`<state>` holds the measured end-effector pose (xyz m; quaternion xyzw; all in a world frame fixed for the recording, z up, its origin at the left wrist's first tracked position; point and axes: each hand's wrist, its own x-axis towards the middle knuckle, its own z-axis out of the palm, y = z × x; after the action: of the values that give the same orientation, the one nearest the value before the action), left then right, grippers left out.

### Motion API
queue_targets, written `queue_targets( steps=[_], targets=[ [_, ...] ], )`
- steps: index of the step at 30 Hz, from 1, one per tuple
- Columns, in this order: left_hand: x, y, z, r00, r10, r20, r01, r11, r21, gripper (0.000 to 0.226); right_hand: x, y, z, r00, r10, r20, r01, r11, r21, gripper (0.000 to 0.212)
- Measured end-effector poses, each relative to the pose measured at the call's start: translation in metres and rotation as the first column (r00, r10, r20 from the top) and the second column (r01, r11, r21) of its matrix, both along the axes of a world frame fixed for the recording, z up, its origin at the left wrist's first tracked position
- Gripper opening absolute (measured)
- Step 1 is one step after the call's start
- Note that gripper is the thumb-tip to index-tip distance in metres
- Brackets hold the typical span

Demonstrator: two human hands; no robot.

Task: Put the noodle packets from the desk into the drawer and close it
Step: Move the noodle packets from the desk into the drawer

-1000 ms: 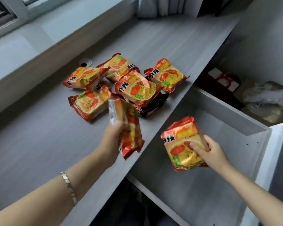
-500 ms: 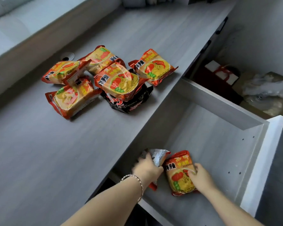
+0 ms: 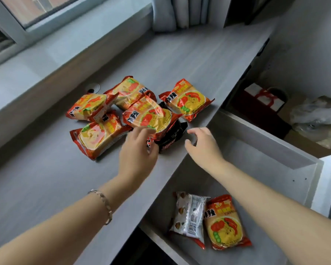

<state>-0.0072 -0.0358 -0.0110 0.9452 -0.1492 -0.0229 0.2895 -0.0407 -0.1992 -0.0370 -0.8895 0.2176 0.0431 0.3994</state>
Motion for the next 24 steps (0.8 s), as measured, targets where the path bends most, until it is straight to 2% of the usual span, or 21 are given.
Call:
queue_targets(
  steps=[3, 5, 6, 8, 11, 16, 21, 22, 24],
  targets=[
    [0.054, 0.034, -0.003, 0.984, 0.178, 0.007, -0.179, 0.983, 0.044, 0.054, 0.039, 0.036, 0.01, 0.995, 0.094, -0.014, -0.096, 0.987, -0.13, 0.081],
    [0.082, 0.058, -0.012, 0.977, 0.195, -0.083, -0.174, 0.962, 0.21, 0.075, 0.06, 0.056, 0.008, 0.977, 0.158, -0.144, -0.189, 0.953, -0.235, 0.106],
    [0.095, 0.07, -0.016, 0.974, 0.175, -0.146, -0.124, 0.945, 0.302, 0.083, 0.069, 0.064, 0.005, 0.963, 0.177, -0.203, -0.231, 0.931, -0.283, 0.11],
    [0.111, 0.089, -0.023, 0.964, 0.095, -0.248, 0.038, 0.876, 0.481, 0.089, 0.083, 0.072, -0.003, 0.948, 0.169, -0.269, -0.262, 0.894, -0.363, 0.106],
    [0.122, 0.101, -0.032, 0.968, -0.004, -0.252, 0.162, 0.776, 0.609, 0.09, 0.093, 0.067, -0.006, 0.962, 0.123, -0.244, -0.215, 0.892, -0.398, 0.095],
    [0.123, 0.107, -0.044, 0.968, 0.002, -0.25, 0.152, 0.79, 0.595, 0.089, 0.076, 0.053, 0.002, 0.993, 0.045, -0.11, -0.076, 0.951, -0.299, 0.085],
    [0.121, 0.098, -0.041, 0.961, 0.055, -0.272, 0.131, 0.774, 0.62, 0.099, -0.01, 0.02, -0.021, 0.98, -0.138, 0.146, 0.173, 0.948, -0.265, 0.085],
    [0.117, 0.093, -0.038, 0.955, 0.08, -0.286, 0.121, 0.776, 0.619, 0.1, -0.029, 0.011, -0.028, 0.97, -0.202, 0.134, 0.231, 0.938, -0.258, 0.085],
    [0.105, 0.081, -0.032, 0.946, 0.131, -0.297, 0.082, 0.787, 0.611, 0.1, -0.061, -0.009, -0.045, 0.939, -0.344, -0.001, 0.33, 0.9, -0.283, 0.085]
  ],
)
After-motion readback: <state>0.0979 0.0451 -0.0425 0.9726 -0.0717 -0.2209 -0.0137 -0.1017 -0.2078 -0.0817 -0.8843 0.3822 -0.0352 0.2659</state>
